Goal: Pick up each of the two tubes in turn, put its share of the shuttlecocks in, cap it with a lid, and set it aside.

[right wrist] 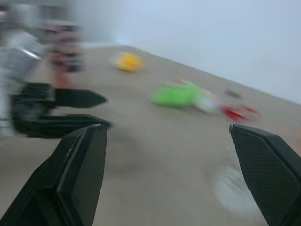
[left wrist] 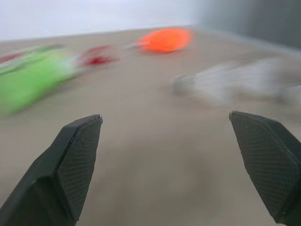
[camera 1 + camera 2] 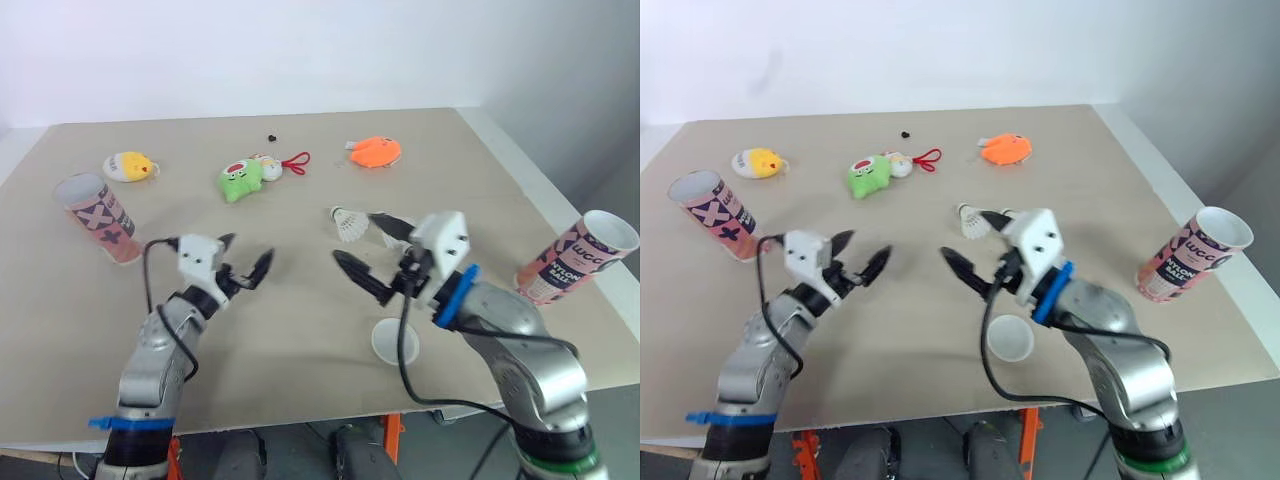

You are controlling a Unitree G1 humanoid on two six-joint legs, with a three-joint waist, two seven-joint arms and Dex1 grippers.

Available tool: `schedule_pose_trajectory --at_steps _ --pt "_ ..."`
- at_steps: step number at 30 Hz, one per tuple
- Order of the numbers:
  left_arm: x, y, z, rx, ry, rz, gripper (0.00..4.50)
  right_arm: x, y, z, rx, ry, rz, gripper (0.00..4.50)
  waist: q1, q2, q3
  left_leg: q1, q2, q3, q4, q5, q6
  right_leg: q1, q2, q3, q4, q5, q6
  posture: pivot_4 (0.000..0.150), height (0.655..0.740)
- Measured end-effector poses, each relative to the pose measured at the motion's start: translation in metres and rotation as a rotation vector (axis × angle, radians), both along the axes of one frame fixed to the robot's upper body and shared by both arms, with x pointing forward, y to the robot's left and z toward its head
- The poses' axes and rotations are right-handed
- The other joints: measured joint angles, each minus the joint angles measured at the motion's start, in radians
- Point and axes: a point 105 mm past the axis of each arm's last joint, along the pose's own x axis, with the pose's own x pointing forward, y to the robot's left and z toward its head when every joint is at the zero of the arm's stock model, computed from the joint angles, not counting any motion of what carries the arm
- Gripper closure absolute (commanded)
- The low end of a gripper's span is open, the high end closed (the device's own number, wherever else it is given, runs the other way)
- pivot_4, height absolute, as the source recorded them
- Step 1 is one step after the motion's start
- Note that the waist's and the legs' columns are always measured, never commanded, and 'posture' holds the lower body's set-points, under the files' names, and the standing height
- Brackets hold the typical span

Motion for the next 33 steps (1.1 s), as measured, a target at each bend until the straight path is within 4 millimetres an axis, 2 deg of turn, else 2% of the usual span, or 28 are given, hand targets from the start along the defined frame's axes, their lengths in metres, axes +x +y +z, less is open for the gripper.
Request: schedule_pose_trajectory --at_steps 2,4,8,10,19,33 --pt "-0.009 0.036 -0.012 0.002 0.03 0.217 0.0 0.0 0.021 -0.013 -0.064 0.032 0.118 0.05 0.003 -0.002 0.0 -0.001 0.0 0.0 0.0 0.0 -0.001 0.0 -0.001 -0.001 -0.001 0.0 0.0 0.15 0.74" --pt "-0.013 0.055 -0.016 -0.011 0.041 0.34 0.0 0.005 0.031 -0.017 -0.059 0.047 0.153 0.05 0.005 -0.003 0.001 -0.002 -0.001 0.001 0.0 -0.001 -0.001 -0.001 -0.002 0.0 -0.001 0.001 -0.001 0.15 0.74" --pt "-0.013 0.097 -0.025 -0.031 0.073 0.554 0.0 0.012 0.048 -0.007 -0.041 0.007 0.203 0.05 0.004 -0.005 0.001 -0.002 -0.001 0.001 0.001 0.0 -0.001 -0.002 -0.001 0.0 -0.001 0.002 0.001 0.15 0.74" --pt "-0.01 0.109 -0.03 -0.026 0.096 0.595 0.0 0.012 0.053 -0.006 -0.029 0.004 0.224 0.05 0.004 -0.006 0.0 -0.002 -0.001 0.0 0.001 0.0 -0.001 -0.002 -0.001 -0.001 -0.001 0.002 0.001 0.15 0.74" --pt "0.037 0.121 -0.025 -0.055 0.118 0.597 0.0 0.012 0.067 -0.003 0.007 0.043 0.266 0.05 -0.001 -0.007 0.0 -0.003 0.0 0.0 0.0 0.002 -0.005 -0.003 0.0 -0.001 0.0 0.004 0.0 0.15 0.74" --pt "0.086 0.133 -0.015 -0.069 0.115 0.593 0.0 0.011 0.068 -0.007 0.023 0.095 0.245 0.05 -0.001 -0.007 0.0 -0.004 0.0 -0.001 0.0 0.003 -0.006 -0.004 0.0 -0.002 0.0 0.004 0.001 0.15 0.74"
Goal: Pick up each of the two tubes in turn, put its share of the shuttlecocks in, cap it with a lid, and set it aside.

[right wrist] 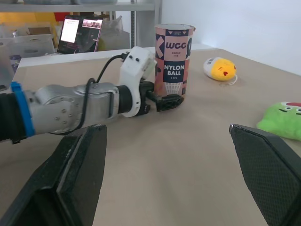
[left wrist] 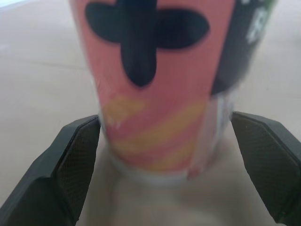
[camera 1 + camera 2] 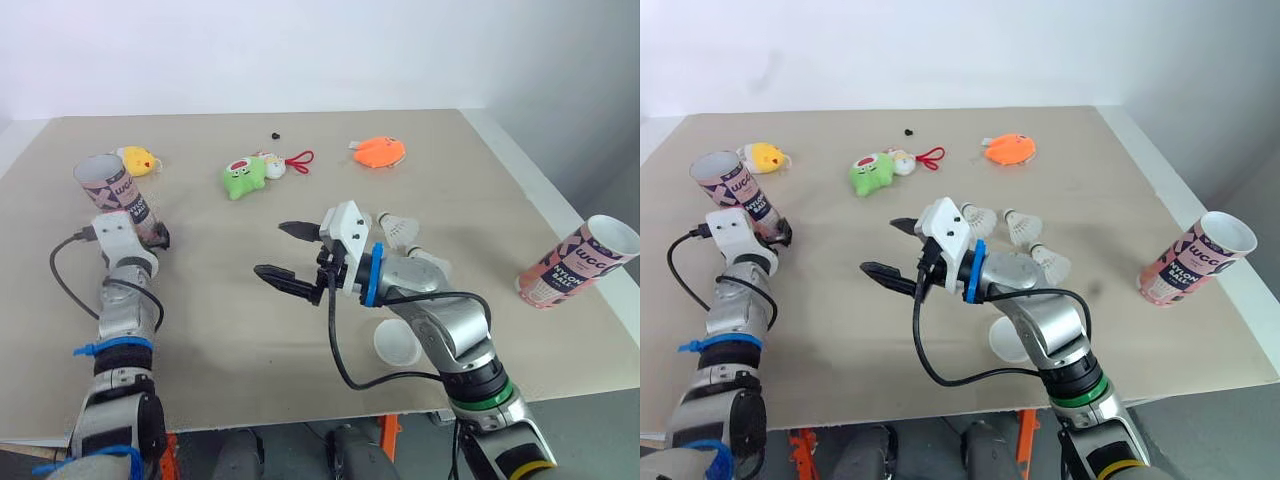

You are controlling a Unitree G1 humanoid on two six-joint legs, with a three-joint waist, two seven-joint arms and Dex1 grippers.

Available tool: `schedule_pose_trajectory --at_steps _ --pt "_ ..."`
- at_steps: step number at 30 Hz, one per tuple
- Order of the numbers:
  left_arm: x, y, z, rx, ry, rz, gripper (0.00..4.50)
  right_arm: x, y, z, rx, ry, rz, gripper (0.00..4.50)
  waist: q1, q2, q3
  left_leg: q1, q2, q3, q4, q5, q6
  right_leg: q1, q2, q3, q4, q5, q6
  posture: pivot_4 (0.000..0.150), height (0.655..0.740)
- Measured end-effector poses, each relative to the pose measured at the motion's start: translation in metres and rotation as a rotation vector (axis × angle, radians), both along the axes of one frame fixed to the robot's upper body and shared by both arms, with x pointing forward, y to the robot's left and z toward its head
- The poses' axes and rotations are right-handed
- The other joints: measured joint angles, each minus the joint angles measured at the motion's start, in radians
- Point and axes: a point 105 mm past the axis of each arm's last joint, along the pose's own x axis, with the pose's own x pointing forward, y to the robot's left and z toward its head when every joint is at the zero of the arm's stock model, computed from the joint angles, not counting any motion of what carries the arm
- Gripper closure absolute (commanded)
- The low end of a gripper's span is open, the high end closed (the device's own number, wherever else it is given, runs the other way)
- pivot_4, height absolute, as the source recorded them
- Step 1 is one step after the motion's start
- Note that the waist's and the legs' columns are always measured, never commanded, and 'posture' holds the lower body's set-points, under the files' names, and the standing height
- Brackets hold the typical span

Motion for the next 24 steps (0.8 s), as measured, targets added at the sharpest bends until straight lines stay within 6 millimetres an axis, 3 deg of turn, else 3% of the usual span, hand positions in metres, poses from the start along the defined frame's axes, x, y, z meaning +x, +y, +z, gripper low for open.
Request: schedule_pose_trajectory --at_steps 12,15,17,24 --pt "0.017 0.0 0.004 -0.003 0.002 -0.046 0.0 0.002 -0.002 -0.002 0.008 0.011 -0.036 0.05 0.0 0.0 0.0 -0.002 0.0 -0.001 0.0 0.0 0.0 -0.002 0.0 -0.001 0.0 0.0 0.0 0.15 0.74" --pt "0.017 0.0 0.004 -0.003 -0.002 -0.047 0.7 0.002 -0.002 -0.002 0.01 0.011 -0.039 0.0 0.0 0.0 0.0 -0.002 0.0 -0.001 0.0 0.0 0.0 -0.002 0.0 -0.002 0.0 0.0 0.0 0.15 0.74" --pt "0.017 0.001 0.005 -0.002 -0.008 -0.038 1.49 0.002 -0.002 -0.003 0.011 0.015 -0.042 0.0 0.0 0.0 0.0 -0.002 0.0 -0.001 0.0 0.0 0.0 -0.002 0.0 -0.002 0.0 0.0 0.0 0.15 0.74" --pt "0.015 -0.001 0.006 0.016 -0.029 -0.073 1.49 0.002 -0.015 -0.013 0.025 -0.026 -0.164 0.0 0.001 0.0 0.0 -0.004 0.0 -0.002 0.0 0.0 -0.001 -0.002 -0.001 -0.003 -0.001 0.0 0.0 0.15 0.74"
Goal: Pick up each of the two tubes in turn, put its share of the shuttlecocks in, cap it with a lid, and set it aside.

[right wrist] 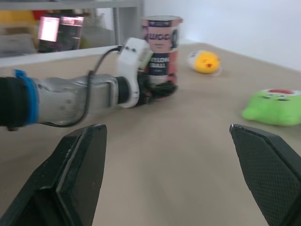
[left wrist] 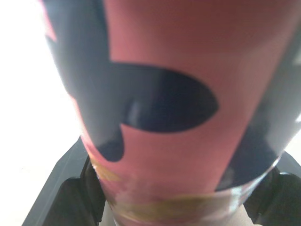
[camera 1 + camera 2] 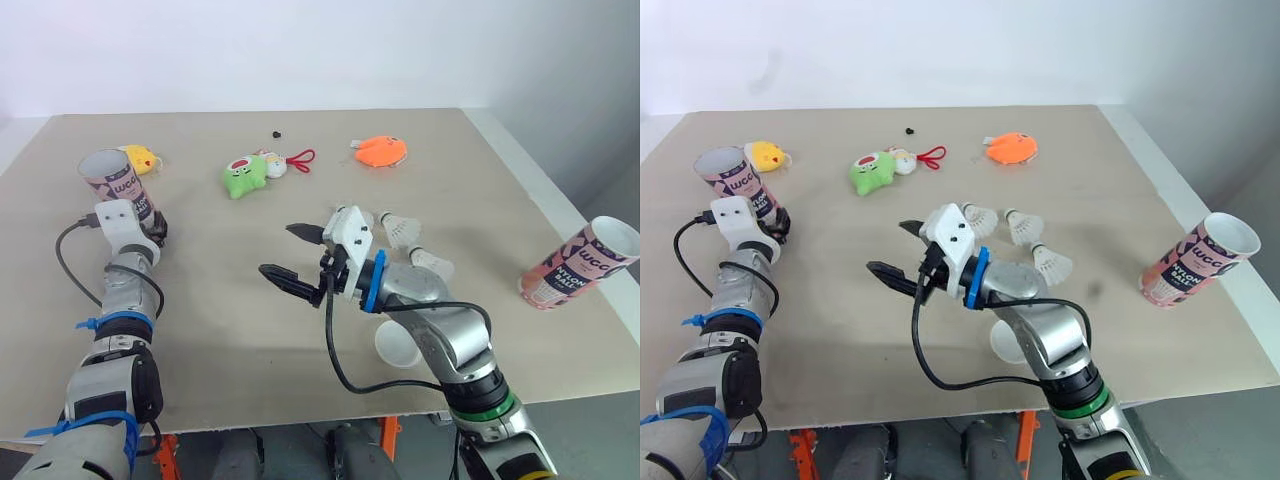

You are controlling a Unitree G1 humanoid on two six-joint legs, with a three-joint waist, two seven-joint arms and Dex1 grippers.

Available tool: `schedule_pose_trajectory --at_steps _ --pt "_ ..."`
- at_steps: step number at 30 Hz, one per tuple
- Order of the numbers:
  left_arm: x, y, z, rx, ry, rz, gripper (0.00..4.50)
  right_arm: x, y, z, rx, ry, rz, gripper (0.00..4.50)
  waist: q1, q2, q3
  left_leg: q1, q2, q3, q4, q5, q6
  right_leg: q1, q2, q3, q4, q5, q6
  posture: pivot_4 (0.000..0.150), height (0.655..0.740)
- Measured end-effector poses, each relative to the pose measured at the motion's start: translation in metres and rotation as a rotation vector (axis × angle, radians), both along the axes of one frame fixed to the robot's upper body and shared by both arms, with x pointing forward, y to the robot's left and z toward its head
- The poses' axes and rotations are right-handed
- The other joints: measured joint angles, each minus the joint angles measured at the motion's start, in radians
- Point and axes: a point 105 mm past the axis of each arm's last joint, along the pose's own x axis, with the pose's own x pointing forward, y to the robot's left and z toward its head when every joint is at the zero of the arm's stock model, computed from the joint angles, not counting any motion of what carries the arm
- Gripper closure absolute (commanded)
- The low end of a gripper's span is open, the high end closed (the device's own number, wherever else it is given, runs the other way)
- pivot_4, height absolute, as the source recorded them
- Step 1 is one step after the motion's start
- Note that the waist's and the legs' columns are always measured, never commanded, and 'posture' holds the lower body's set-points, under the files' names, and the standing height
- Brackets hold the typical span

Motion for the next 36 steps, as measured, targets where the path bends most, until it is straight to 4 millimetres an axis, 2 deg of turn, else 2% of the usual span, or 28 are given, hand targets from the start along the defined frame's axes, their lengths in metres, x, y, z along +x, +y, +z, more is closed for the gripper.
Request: schedule_pose_trajectory --at_steps 4,7,8,10,13,18,22,25,30,34,36 --pt "-0.004 -0.008 0.009 0.07 -0.023 -0.124 1.49 0.004 -0.025 -0.012 -0.01 -0.041 -0.19 0.0 -0.001 0.0 0.0 -0.007 0.0 0.0 0.0 0.001 -0.004 -0.007 0.0 0.0 0.0 0.002 -0.004 0.15 0.74" --pt "-0.02 -0.023 0.042 0.295 -0.007 -0.438 1.49 0.009 -0.059 -0.026 -0.073 -0.092 -0.445 0.0 -0.002 -0.001 0.0 -0.012 0.001 0.0 -0.001 0.003 -0.012 -0.014 0.0 0.001 0.003 0.003 -0.006 0.15 0.74" --pt "-0.023 -0.028 0.049 0.34 -0.003 -0.498 1.49 0.011 -0.063 -0.027 -0.074 -0.094 -0.476 0.0 -0.003 -0.001 0.0 -0.012 0.001 0.001 -0.002 0.004 -0.012 -0.015 0.0 0.001 0.003 0.004 -0.006 0.15 0.74" --pt "-0.041 -0.047 0.061 0.479 0.065 -0.736 1.49 0.018 -0.069 -0.026 -0.07 -0.103 -0.561 0.0 -0.007 0.0 0.0 -0.01 0.002 0.001 -0.003 0.004 -0.013 -0.014 0.002 0.002 0.003 0.004 -0.007 0.15 0.74" --pt "-0.066 -0.062 0.063 0.577 0.195 -0.983 1.49 0.029 -0.07 -0.035 -0.081 -0.074 -0.617 0.0 -0.007 0.0 0.0 -0.009 0.003 0.002 -0.003 0.005 -0.012 -0.014 0.003 0.002 0.004 0.001 -0.004 0.15 0.74" --pt "-0.097 -0.058 0.059 0.711 0.448 -1.21 1.49 0.054 -0.059 -0.049 -0.083 0.003 -0.637 0.0 -0.008 0.0 0.001 -0.008 0.005 0.003 -0.003 0.007 -0.01 -0.014 0.005 0.003 0.004 0.002 -0.005 0.15 0.74" --pt "-0.114 -0.061 0.054 0.789 0.579 -1.32 1.49 0.074 -0.045 -0.048 -0.063 0.02 -0.632 0.0 -0.007 0.0 0.001 -0.01 0.005 0.004 -0.003 0.006 -0.009 -0.016 0.005 0.003 0.004 0.001 -0.005 0.15 0.74" --pt "-0.119 -0.069 0.047 0.795 0.622 -1.363 1.49 0.087 -0.036 -0.049 -0.044 0.037 -0.628 0.0 -0.006 0.0 0.001 -0.013 0.005 0.003 -0.003 0.006 -0.009 -0.017 0.004 0.002 0.004 0.001 -0.006 0.15 0.74" --pt "-0.125 -0.07 0.034 0.803 0.691 -1.388 1.49 0.106 -0.043 -0.055 -0.023 0.071 -0.682 0.0 -0.007 0.0 0.001 -0.013 0.005 0.003 -0.003 0.005 -0.008 -0.018 0.004 0.003 0.003 0.002 -0.007 0.15 0.74" --pt "-0.125 -0.068 0.031 0.829 0.721 -1.383 1.53 0.116 -0.052 -0.057 0.014 0.103 -0.725 1.1 -0.007 0.0 0.001 -0.013 0.005 0.003 -0.003 0.005 -0.008 -0.018 0.005 0.003 0.004 0.002 -0.008 0.15 0.74" --pt "-0.125 -0.068 0.031 0.834 0.726 -1.383 1.53 0.119 -0.054 -0.059 0.022 0.108 -0.733 1.96 -0.007 0.0 0.001 -0.013 0.005 0.003 -0.003 0.005 -0.008 -0.018 0.005 0.002 0.004 0.002 -0.008 0.15 0.74"
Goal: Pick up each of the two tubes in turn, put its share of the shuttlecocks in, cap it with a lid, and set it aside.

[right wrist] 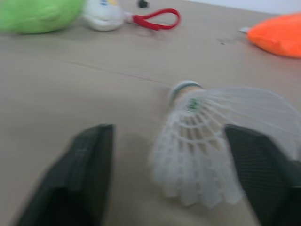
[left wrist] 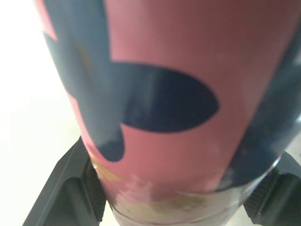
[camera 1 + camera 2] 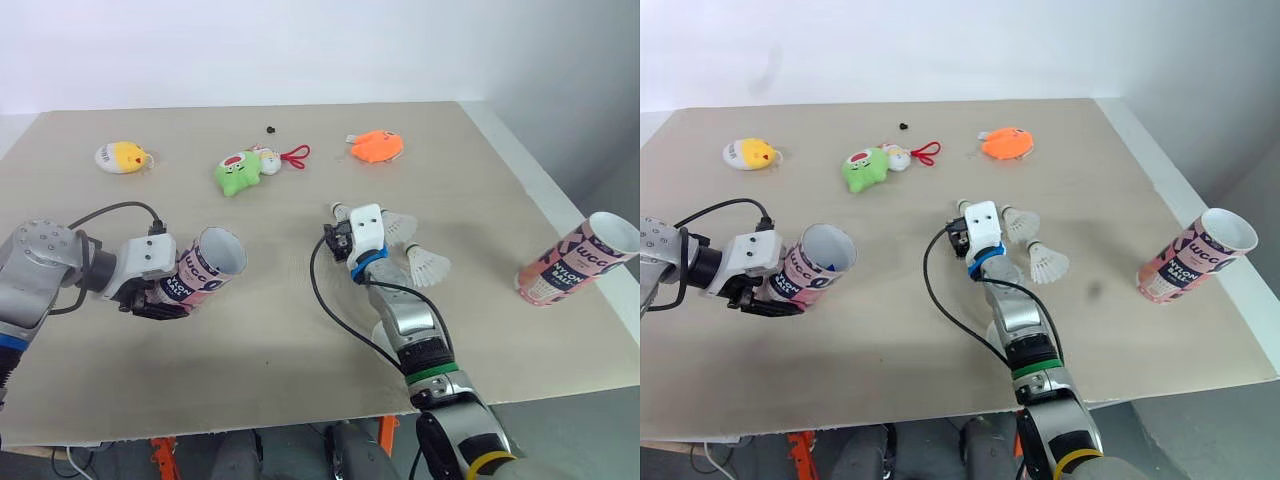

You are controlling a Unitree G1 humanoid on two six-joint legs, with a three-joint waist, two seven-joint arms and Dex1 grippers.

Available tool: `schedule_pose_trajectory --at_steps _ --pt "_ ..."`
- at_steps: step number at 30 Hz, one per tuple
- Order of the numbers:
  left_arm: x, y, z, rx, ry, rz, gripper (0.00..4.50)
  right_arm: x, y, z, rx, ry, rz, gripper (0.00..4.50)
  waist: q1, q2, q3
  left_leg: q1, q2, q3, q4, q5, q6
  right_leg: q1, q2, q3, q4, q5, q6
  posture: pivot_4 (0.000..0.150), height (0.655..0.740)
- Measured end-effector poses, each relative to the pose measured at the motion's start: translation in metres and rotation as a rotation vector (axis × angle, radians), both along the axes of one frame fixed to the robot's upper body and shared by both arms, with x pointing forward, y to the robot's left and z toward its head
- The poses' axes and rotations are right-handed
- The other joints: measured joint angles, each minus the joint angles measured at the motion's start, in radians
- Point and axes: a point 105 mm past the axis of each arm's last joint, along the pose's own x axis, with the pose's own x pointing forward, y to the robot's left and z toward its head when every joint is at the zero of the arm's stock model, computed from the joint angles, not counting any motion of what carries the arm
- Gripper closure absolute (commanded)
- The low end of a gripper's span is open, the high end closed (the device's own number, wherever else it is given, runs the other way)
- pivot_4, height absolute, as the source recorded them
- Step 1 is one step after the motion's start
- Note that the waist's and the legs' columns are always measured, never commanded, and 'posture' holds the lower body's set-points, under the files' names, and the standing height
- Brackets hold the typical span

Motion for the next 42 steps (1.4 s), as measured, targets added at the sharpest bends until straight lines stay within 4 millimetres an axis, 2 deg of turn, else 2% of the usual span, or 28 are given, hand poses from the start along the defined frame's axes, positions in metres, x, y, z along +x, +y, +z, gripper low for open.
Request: schedule_pose_trajectory --at_steps 1,4,6,7,11,13,16,18,19,24,28,35,38,42 --pt "0.0 0.0 0.0 0.0 0.0 -0.001 1.53 0.0 0.0 0.0 0.0 0.001 -0.001 1.96 0.0 0.0 0.0 0.0 0.0 0.0 0.0 0.0 0.0 0.0 0.0 0.0 0.0 0.0 0.0 0.15 0.74" --pt "-0.001 -0.004 0.0 0.002 0.005 -0.021 1.53 -0.001 0.002 -0.001 0.016 -0.007 0.022 3.3 0.0 0.0 0.0 0.0 0.0 0.0 0.0 0.0 0.0 0.0 0.0 0.0 0.0 0.0 0.0 0.15 0.74" --pt "-0.002 -0.007 -0.001 0.005 0.002 -0.036 1.53 -0.007 0.008 0.0 0.032 -0.015 0.079 4.18 0.0 0.0 0.0 0.0 0.0 0.0 0.0 0.0 0.0 0.0 0.0 0.0 0.0 0.0 -0.001 0.15 0.74" --pt "-0.001 -0.008 -0.001 0.008 -0.002 -0.039 1.53 -0.013 0.011 0.001 0.036 -0.024 0.111 4.47 0.001 0.0 0.0 0.0 0.0 0.0 0.0 0.0 0.0 0.0 0.0 0.0 0.0 0.0 -0.001 0.15 0.74" --pt "0.0 -0.01 -0.001 0.009 -0.01 -0.049 1.53 -0.029 0.017 0.013 0.043 -0.064 0.217 4.47 0.002 0.001 0.0 0.0 -0.001 0.0 0.001 0.0 0.0 0.001 -0.001 0.0 0.001 0.0 0.0 0.15 0.74" --pt "0.001 -0.012 -0.002 0.003 -0.012 -0.053 1.53 -0.04 0.018 0.033 0.048 -0.119 0.293 4.47 0.004 0.001 0.001 0.0 -0.001 0.0 0.003 0.0 0.0 0.001 -0.001 0.0 0.001 0.0 0.002 0.15 0.74" --pt "0.002 -0.014 -0.002 -0.001 -0.012 -0.059 1.53 -0.07 0.022 0.077 0.052 -0.238 0.491 4.47 0.005 0.002 0.001 0.0 -0.001 -0.001 0.003 0.0 0.0 0.002 -0.001 0.0 0.001 0.0 0.002 0.15 0.74" --pt "0.002 -0.015 -0.003 -0.001 -0.011 -0.062 1.53 -0.095 0.022 0.096 -0.005 -0.268 0.636 4.47 0.006 0.002 0.001 0.001 -0.001 -0.001 0.004 0.0 0.0 0.004 -0.001 -0.001 0.001 0.0 0.003 0.15 0.74" --pt "0.003 -0.015 -0.003 0.0 -0.01 -0.062 1.53 -0.102 0.022 0.099 -0.036 -0.261 0.683 4.47 0.006 0.002 0.001 0.002 -0.001 -0.001 0.004 0.0 0.0 0.004 -0.001 -0.001 0.001 0.0 0.003 0.15 0.74" --pt "0.005 -0.016 -0.004 -0.016 -0.004 -0.055 1.53 -0.125 0.021 0.091 -0.197 -0.175 0.838 4.47 0.006 0.002 0.001 0.003 -0.001 -0.001 0.004 0.001 0.002 0.005 0.0 -0.001 0.001 0.0 0.004 0.15 0.74" --pt "0.009 -0.018 -0.005 -0.03 -0.004 -0.055 1.53 -0.135 0.038 0.078 -0.238 -0.152 0.924 4.47 0.006 0.002 0.001 0.004 -0.001 -0.001 0.004 0.002 0.003 0.005 0.0 -0.001 0.002 0.001 0.004 0.15 0.74" --pt "0.011 -0.02 -0.005 -0.037 -0.004 -0.056 1.53 -0.137 0.072 0.076 -0.301 -0.219 1.006 4.47 0.007 0.002 0.001 0.004 -0.001 0.0 0.006 0.002 0.004 0.006 -0.001 0.0 0.002 0.003 0.006 0.15 0.74" --pt "0.011 -0.021 -0.005 -0.039 -0.004 -0.059 1.53 -0.139 0.078 0.08 -0.28 -0.238 1.021 4.47 0.009 0.002 0.001 0.004 -0.001 0.0 0.006 0.002 0.004 0.006 -0.001 0.0 0.002 0.003 0.007 0.15 0.74" --pt "0.011 -0.021 -0.006 -0.042 -0.005 -0.06 1.53 -0.145 0.079 0.079 -0.239 -0.203 1.032 3.2 0.01 0.002 0.001 0.003 -0.001 -0.001 0.006 0.002 0.004 0.006 -0.001 0.0 0.002 0.003 0.006 0.15 0.74"
